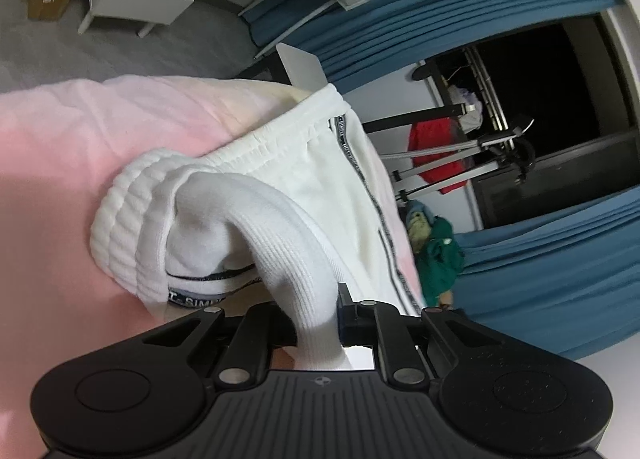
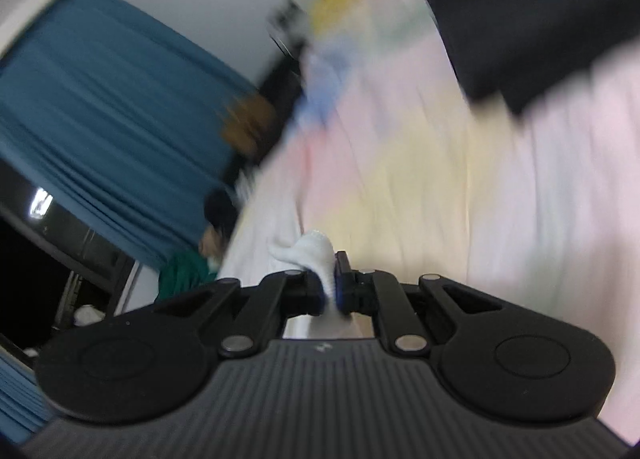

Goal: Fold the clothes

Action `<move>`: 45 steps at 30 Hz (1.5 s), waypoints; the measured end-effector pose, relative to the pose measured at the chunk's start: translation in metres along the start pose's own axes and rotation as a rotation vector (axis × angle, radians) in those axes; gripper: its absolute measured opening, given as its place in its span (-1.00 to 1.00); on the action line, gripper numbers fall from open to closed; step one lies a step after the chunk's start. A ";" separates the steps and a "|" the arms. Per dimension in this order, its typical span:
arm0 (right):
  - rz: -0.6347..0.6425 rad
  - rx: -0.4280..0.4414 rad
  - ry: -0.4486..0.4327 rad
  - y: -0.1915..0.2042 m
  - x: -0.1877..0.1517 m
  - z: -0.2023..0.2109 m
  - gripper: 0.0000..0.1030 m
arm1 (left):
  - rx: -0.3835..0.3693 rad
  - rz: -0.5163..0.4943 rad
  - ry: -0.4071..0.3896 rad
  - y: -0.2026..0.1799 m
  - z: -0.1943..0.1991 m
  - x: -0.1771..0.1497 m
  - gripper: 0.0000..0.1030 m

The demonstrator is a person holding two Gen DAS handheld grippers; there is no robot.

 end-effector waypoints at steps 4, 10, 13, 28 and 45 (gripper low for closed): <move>0.044 -0.077 -0.012 -0.025 0.004 -0.003 -0.83 | 0.006 0.004 0.002 -0.001 0.002 -0.004 -0.74; -0.262 -0.203 0.185 -0.108 -0.022 -0.016 -0.79 | 0.080 -0.003 0.008 0.006 0.001 -0.012 -0.74; -0.297 -0.224 0.190 -0.127 -0.018 -0.007 -0.51 | 0.080 0.006 0.008 0.008 0.004 -0.012 -0.72; -0.101 -0.213 0.329 -0.071 -0.059 -0.009 0.00 | 0.077 0.031 0.014 0.012 0.008 -0.014 -0.70; 0.017 -0.089 0.050 -0.042 -0.004 0.030 -0.91 | 0.102 -0.118 -0.024 0.001 0.070 -0.035 -0.77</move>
Point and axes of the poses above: each gripper's, at about its wrist camera, not at the fingertips, and z roughly against the way its jaws point, y to its left, x to its top, the point moved 10 cm from there along -z, roughly the way its jaws point, and after that the axes turned 5 degrees about z, right-handed, at the moved point
